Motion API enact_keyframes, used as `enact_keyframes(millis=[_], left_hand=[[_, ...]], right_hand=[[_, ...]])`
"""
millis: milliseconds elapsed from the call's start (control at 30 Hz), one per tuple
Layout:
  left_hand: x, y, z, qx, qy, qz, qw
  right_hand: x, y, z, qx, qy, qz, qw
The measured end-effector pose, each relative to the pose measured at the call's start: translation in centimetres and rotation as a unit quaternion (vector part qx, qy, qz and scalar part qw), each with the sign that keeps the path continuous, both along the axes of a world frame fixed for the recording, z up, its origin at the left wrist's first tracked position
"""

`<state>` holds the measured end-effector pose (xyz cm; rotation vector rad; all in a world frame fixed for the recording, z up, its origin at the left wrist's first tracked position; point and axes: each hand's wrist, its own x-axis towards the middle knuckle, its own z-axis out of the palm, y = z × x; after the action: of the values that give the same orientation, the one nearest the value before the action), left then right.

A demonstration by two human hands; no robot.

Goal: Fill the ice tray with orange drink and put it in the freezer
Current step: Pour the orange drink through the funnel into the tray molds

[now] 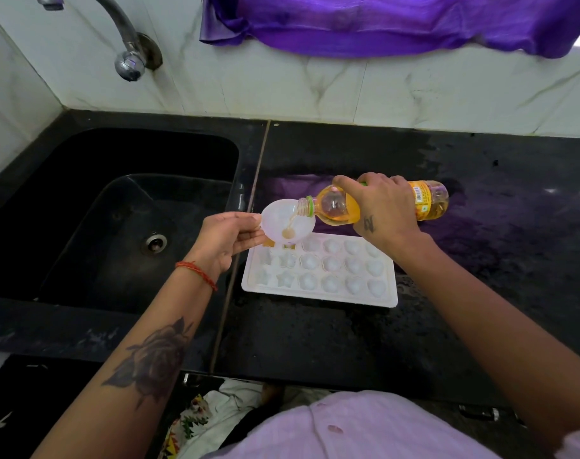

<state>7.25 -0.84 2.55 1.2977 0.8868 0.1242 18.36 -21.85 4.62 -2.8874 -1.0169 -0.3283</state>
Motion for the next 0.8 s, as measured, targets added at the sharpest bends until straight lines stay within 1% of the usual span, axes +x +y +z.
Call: enact_keyframes(millis=[367,567,800], left_hand=[[0.4,-0.6,1.2,-0.019,-0.041,-0.023,0.999],[1.0,-1.9,0.9,-0.038,-0.045,-0.044,0.997],[1.4,-2.5,0.4,-0.023,-0.031,-0.044,0.998]], right_hand=[[-0.2,-1.1,0.6,0.061,0.011,-0.023,0.998],[-0.3,-2.5,0.6,0.039,-0.001,-0.033,0.999],[-0.2,-3.4,0.3,0.007,-0.003,-0.043,0.999]])
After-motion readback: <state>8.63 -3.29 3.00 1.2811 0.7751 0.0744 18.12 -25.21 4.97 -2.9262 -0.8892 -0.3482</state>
